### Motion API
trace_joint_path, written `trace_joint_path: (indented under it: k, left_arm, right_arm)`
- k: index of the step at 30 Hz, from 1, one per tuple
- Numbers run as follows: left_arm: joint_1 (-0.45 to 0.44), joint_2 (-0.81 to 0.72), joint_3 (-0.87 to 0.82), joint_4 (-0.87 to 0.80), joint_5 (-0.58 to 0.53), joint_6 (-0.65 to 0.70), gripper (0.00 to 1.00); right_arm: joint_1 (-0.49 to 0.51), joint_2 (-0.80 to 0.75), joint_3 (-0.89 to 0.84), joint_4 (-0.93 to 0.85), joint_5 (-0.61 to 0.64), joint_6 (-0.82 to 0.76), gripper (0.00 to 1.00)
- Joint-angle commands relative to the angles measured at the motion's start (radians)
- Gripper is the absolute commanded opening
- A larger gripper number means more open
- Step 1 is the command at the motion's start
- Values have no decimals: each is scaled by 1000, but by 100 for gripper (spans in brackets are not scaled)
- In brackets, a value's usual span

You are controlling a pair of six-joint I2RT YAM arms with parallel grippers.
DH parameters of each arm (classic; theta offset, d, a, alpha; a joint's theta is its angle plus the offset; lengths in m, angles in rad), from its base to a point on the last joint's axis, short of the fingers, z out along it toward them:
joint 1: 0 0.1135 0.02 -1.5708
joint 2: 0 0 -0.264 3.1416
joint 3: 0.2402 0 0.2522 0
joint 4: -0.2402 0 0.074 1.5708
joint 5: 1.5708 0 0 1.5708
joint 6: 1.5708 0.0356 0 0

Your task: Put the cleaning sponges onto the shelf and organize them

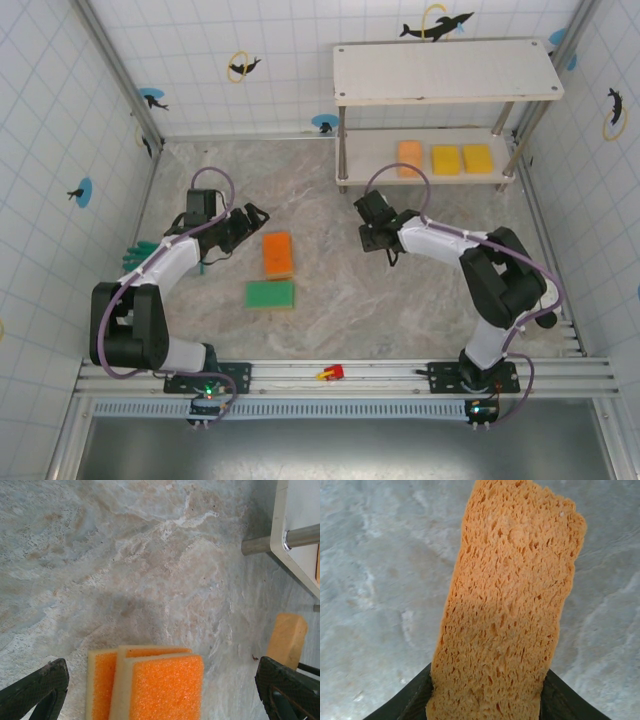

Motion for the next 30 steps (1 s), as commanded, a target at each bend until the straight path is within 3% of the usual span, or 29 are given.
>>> trace_joint_path:
  k: [1, 12, 30]
  left_arm:
    - [-2, -5, 0, -3, 15, 18, 97]
    - [-2, -18, -4, -10, 7, 20, 97]
    - [-2, -33, -9, -16, 10, 21, 97]
  right_arm:
    - [-27, -12, 84, 30, -4, -40, 48]
    - [-110, 56, 191, 53, -66, -59, 48]
    - [-142, 174, 352, 64, -57, -89, 49]
